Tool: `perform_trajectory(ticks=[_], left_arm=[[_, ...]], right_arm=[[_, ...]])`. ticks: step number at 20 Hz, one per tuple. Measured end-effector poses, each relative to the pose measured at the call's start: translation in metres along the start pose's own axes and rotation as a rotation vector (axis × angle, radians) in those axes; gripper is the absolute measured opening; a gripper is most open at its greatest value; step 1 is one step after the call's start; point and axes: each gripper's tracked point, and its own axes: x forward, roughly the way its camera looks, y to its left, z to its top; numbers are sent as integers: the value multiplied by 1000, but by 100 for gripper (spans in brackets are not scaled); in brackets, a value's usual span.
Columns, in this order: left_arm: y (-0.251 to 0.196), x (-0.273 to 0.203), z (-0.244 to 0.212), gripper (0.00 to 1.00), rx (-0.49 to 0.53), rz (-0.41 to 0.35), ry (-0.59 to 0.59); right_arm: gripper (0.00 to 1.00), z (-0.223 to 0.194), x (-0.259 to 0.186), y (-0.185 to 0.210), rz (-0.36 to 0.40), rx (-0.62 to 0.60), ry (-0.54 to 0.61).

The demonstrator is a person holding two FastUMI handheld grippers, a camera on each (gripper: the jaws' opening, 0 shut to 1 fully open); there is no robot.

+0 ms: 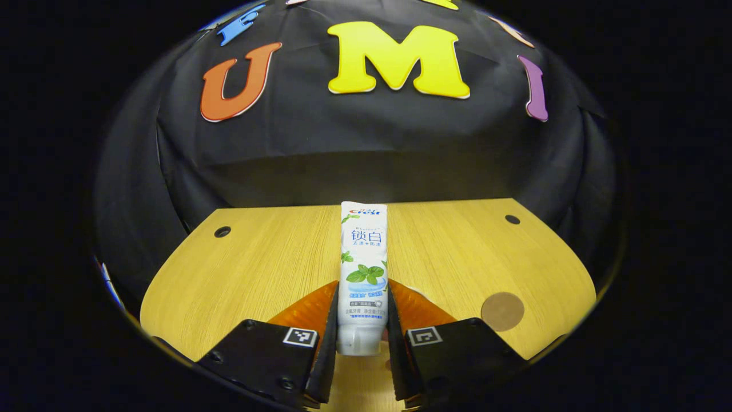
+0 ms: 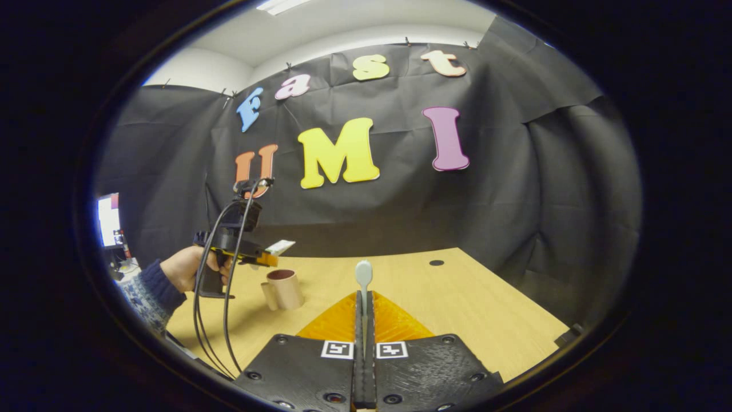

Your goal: Put the toothbrush and toothpaste on the desktop into the cup, then pick up the cup and place it on the coaster on the desktop.

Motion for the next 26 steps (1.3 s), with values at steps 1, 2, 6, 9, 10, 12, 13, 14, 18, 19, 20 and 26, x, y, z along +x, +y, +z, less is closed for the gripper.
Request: perform_trajectory(ticks=[1, 2, 6, 9, 10, 12, 13, 14, 18, 19, 20, 26], left_arm=[[-1, -3, 9, 48, 1, -4, -62], [-1, -3, 17, 48, -6, -10, -118], [-22, 7, 20, 43, -34, -81, -285], [-31, 14, 4, 43, -41, -86, -344], [-32, 17, 0, 43, -52, -97, -340], [-28, 20, -5, 44, -56, -102, -350], [-27, 20, -5, 44, -55, -105, -355], [-26, 19, -5, 45, -55, -104, -360], [-25, 24, -6, 46, -61, -108, -366], [-25, 25, -8, 47, -56, -108, -355], [-23, 26, -9, 48, -54, -102, -348], [-23, 12, -1, 53, -37, -107, -363]], right_arm=[[0, -1, 0, 1, 0, -3, 3], [0, -2, 1, 2, 2, -4, 5], [0, -9, 3, 2, 2, -6, 17], [0, -19, 6, -1, -2, -18, 37], [0, -23, 7, -3, -4, -19, 45], [0, -28, 12, -3, -2, -6, 61], [0, -31, 14, -4, -2, 0, 66], [0, -34, 16, -5, -4, 2, 72], [0, -43, 22, -8, -8, 12, 93], [0, -44, 22, -7, -6, 12, 95], [0, -44, 22, -7, -7, 9, 94], [0, -41, 22, -6, -5, -3, 81]])
